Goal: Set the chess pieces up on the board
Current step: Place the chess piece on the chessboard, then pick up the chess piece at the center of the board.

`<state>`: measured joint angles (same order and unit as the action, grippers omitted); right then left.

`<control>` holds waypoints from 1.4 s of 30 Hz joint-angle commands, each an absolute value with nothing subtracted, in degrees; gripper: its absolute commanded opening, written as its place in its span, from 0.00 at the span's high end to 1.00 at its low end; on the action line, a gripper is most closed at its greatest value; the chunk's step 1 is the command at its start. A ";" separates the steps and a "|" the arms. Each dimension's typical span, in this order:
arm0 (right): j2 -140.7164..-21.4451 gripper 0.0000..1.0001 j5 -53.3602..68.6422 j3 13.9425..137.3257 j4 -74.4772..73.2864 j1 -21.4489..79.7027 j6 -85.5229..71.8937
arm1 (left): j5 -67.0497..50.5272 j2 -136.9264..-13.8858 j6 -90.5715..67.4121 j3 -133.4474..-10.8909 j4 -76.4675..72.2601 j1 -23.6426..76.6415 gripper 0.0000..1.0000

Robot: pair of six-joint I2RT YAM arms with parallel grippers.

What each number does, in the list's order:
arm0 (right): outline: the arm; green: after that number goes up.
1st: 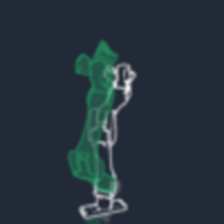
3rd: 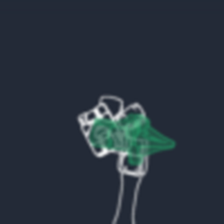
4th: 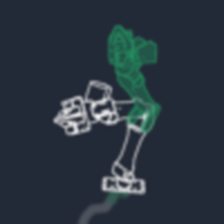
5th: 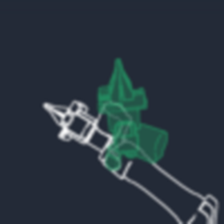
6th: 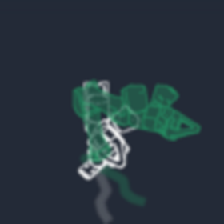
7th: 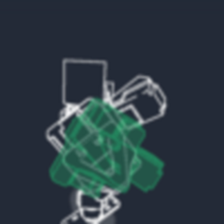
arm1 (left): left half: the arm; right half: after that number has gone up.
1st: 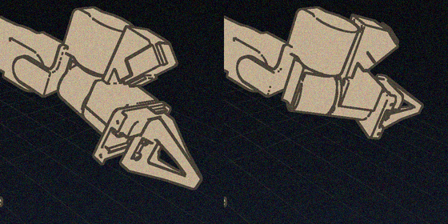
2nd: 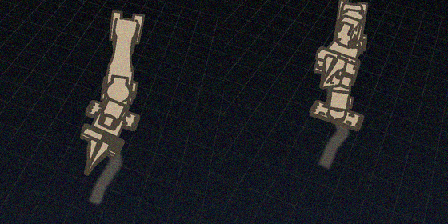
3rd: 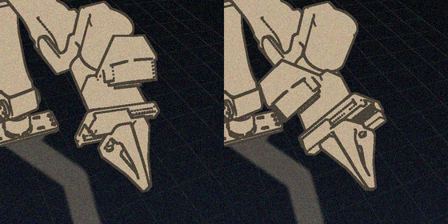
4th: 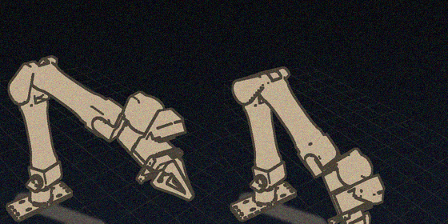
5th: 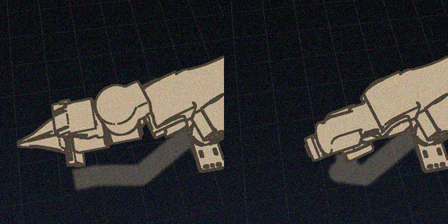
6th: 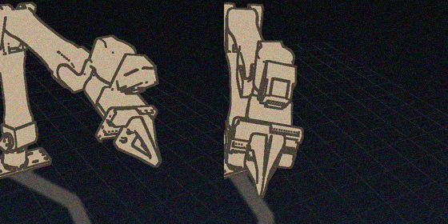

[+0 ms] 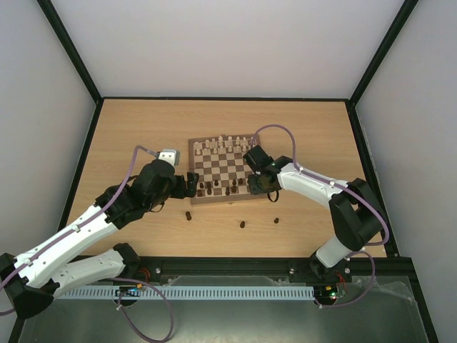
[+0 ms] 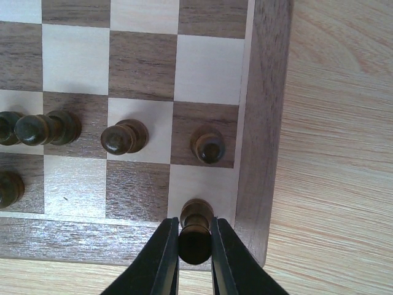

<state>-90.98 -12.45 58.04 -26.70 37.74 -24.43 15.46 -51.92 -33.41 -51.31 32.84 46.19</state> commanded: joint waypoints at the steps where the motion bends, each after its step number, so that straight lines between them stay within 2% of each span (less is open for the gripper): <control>1: -91.80 0.87 -12.59 58.84 -27.24 37.10 -23.73 | 15.39 -51.75 -32.71 -51.59 32.23 45.86 0.01; 7: -92.14 0.86 -12.74 58.78 -26.63 36.70 -23.64 | 15.11 -51.91 -32.79 -51.51 31.96 45.88 0.00; 12: -92.23 0.81 -12.66 58.74 -26.43 36.56 -23.64 | 15.14 -51.65 -32.88 -51.43 32.12 45.88 0.00; 14: -92.08 0.76 -12.45 58.69 -26.47 36.56 -23.65 | 15.12 -51.61 -33.00 -51.42 32.21 45.83 0.00; 18: -90.13 0.57 -12.25 58.49 -26.77 36.56 -23.91 | 15.03 -51.51 -33.11 -51.39 32.20 45.86 0.00; 22: -87.17 0.49 -11.78 58.80 -27.94 36.56 -24.15 | 14.86 -51.47 -33.22 -51.35 32.26 45.87 0.00; 26: -82.86 0.46 -10.28 58.36 -29.36 37.15 -24.70 | 14.85 -51.56 -33.26 -51.33 32.09 45.88 0.01; 32: -77.47 0.43 -9.15 55.14 -30.84 43.81 -27.35 | 14.69 -51.94 -33.26 -51.26 31.54 45.83 0.01; 42: -76.59 0.49 -8.58 48.68 -29.59 58.86 -34.06 | 14.43 -51.26 -33.70 -50.48 31.42 45.81 0.01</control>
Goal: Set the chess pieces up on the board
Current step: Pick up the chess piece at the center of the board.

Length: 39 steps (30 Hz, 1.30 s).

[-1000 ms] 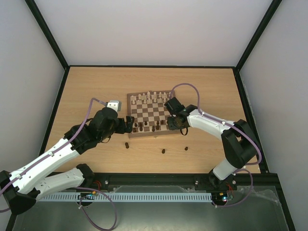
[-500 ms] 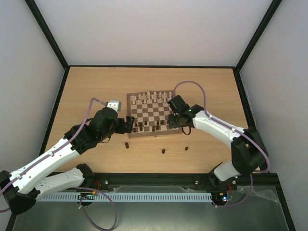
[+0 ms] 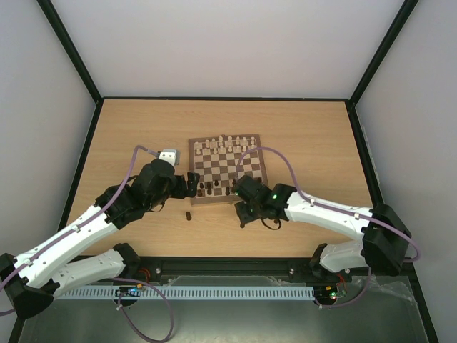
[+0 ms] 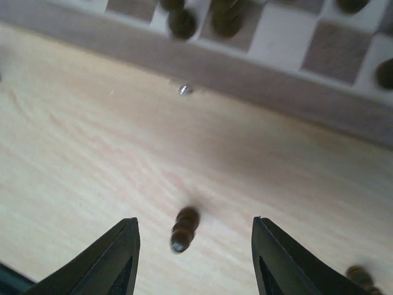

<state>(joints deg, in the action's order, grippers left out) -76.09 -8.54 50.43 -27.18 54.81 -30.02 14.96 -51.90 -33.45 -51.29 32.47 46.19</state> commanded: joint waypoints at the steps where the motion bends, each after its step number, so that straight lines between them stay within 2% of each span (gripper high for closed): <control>1: -76.89 0.49 -8.84 48.57 -29.74 59.83 -34.62 | 14.39 -50.98 -33.75 -50.39 31.35 45.87 0.01; 9: -79.62 0.58 -9.85 47.87 -29.83 63.69 -36.08 | 14.00 -50.11 -34.14 -49.76 31.37 45.88 0.01; 15: -81.55 0.61 -11.51 47.61 -30.59 63.90 -37.29 | 13.79 -49.64 -34.24 -49.51 31.41 45.88 0.01; 29: -85.02 0.76 -11.95 48.13 -28.68 63.90 -36.74 | 13.36 -49.66 -34.26 -49.63 31.11 45.85 0.00; 37: -86.23 0.80 -13.13 49.09 -28.41 63.90 -36.57 | 12.94 -49.75 -34.15 -49.13 30.48 45.88 0.00; 39: -86.58 0.84 -13.58 49.43 -28.30 63.87 -36.61 | 12.84 -49.95 -34.16 -49.13 30.33 45.86 0.00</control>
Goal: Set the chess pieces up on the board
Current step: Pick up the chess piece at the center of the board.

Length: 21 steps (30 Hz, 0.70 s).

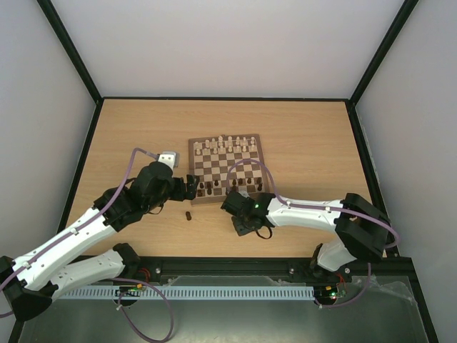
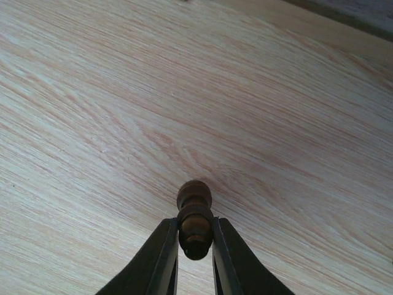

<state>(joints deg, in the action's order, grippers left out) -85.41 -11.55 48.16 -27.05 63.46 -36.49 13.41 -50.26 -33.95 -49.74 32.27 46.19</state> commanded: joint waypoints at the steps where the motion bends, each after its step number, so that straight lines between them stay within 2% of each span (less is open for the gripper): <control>1: -86.61 0.84 -13.75 49.52 -28.26 63.85 -36.59 | 12.77 -50.08 -34.11 -49.13 30.23 45.88 0.01; 7: -85.49 0.87 -15.43 50.80 -29.14 62.58 -36.58 | 12.74 -50.09 -34.04 -48.97 30.15 45.85 0.00; 14: -82.96 0.87 -16.80 56.30 -32.16 56.63 -31.44 | 12.66 -50.09 -34.04 -48.52 29.80 45.86 0.00; 21: -87.44 0.87 -15.08 63.18 -32.73 51.37 -26.78 | 12.48 -49.95 -33.98 -48.34 29.52 45.88 0.01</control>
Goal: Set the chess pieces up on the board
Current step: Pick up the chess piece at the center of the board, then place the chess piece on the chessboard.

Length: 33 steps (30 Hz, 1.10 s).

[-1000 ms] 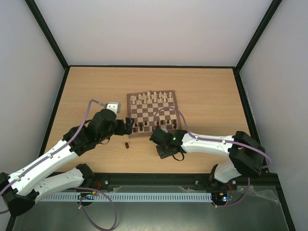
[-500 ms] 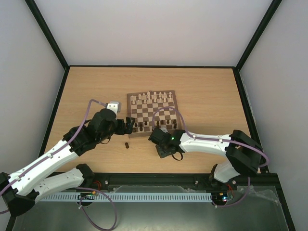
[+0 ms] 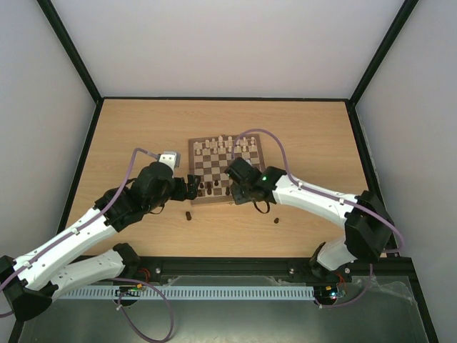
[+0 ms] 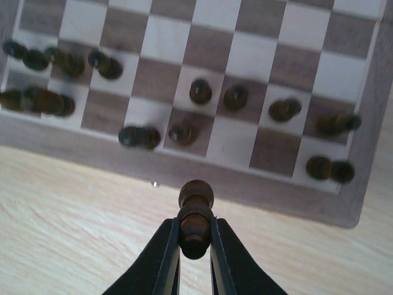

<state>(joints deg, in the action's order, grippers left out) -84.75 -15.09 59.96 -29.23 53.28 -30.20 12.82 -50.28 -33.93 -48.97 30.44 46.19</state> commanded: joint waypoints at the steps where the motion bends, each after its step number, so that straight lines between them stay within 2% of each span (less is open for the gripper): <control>1: -88.26 0.87 -14.58 63.76 -32.61 50.83 -26.34 | 12.48 -50.00 -34.01 -48.34 29.53 45.83 0.01; 28: -98.96 0.87 -13.32 68.27 -31.56 45.47 -22.61 | 12.39 -51.58 -33.22 -48.62 28.48 45.79 0.00; 33: -99.69 0.82 -13.10 68.73 -31.64 45.40 -22.40 | 12.39 -51.96 -33.21 -48.63 28.41 45.79 0.01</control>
